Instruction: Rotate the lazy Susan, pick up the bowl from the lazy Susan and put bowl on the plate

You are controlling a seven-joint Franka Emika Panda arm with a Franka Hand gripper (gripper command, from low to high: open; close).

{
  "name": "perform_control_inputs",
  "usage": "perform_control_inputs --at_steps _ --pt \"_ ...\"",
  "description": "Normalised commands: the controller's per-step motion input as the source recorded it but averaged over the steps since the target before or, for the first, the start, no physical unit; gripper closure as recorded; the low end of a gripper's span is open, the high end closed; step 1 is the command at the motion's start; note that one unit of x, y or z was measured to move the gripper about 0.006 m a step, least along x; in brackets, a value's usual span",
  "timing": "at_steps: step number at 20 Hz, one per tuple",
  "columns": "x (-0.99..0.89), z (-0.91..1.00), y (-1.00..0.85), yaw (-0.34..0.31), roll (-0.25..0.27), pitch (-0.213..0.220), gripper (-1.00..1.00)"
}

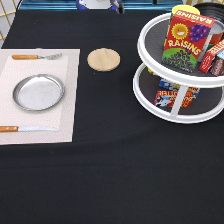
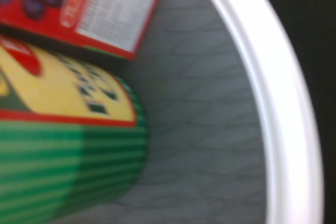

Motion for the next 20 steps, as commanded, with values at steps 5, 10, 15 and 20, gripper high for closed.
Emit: perform_control_inputs --at_steps 5,10,15,20 --pt "0.02 -0.24 0.04 0.005 0.202 -0.049 -1.0" --pt "0.0 -0.34 0.06 0.002 0.146 -0.063 -1.0" --pt "0.01 -0.34 0.09 0.0 0.034 -0.024 -1.0" --pt "0.01 -0.37 0.07 0.0 0.0 0.0 -1.0"
